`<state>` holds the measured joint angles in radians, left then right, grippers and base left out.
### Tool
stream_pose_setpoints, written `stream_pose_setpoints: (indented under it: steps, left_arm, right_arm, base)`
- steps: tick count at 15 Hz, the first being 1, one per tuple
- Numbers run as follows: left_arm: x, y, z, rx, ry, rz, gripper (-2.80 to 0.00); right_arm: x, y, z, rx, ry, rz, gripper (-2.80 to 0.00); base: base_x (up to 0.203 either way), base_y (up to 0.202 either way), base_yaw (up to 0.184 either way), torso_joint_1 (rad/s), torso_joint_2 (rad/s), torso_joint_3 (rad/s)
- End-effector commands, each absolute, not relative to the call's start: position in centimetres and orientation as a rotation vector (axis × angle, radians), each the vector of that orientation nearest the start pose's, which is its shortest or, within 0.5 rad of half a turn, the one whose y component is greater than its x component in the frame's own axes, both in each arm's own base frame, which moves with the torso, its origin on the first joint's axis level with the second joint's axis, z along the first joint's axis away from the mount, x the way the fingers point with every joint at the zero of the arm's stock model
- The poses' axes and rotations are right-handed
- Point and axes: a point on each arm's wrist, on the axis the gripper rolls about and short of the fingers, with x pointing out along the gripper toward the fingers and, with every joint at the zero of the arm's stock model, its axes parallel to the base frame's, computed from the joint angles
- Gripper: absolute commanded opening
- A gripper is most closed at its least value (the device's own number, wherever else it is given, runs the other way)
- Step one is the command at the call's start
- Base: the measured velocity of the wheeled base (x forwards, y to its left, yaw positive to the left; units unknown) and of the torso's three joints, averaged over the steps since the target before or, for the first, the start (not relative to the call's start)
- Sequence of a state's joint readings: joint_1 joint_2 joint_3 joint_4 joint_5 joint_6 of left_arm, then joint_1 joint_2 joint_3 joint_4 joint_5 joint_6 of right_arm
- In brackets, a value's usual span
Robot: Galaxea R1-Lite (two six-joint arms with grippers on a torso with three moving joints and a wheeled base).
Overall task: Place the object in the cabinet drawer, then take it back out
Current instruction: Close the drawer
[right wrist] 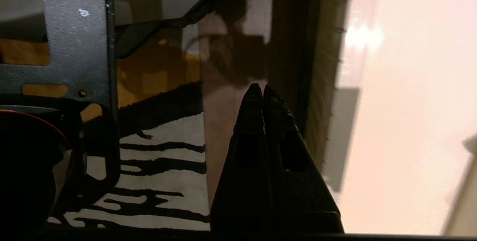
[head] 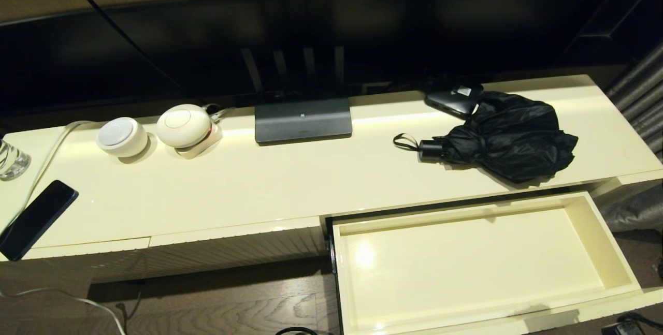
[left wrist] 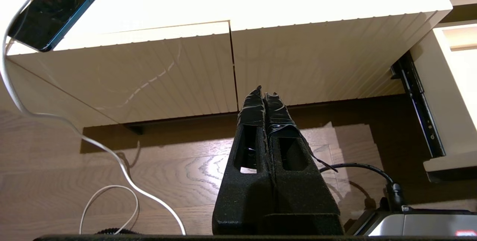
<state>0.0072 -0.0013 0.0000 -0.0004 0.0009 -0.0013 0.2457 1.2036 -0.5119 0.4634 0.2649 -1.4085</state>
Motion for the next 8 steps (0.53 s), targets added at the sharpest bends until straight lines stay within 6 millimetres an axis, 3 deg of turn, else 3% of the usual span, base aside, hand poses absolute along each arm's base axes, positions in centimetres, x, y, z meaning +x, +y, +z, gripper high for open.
stream_pose_setpoints:
  steps: [1,8]
  left_arm:
    - [-2.3,0.0,7.5,-0.002,0.002,0.009,-2.80]
    - [-2.3,0.0,7.5,-0.002,0.002,0.009,-2.80]
  right_arm:
    - [11.5,3.5,10.6,-1.168,0.706,1.247,-2.80]
    - [11.9,4.0,8.0,-1.164,0.689,1.290,-2.80]
  base:
    - [0.000,0.000,0.000,0.000,0.00,0.000]
    - [0.000,0.000,0.000,0.000,0.00,0.000]
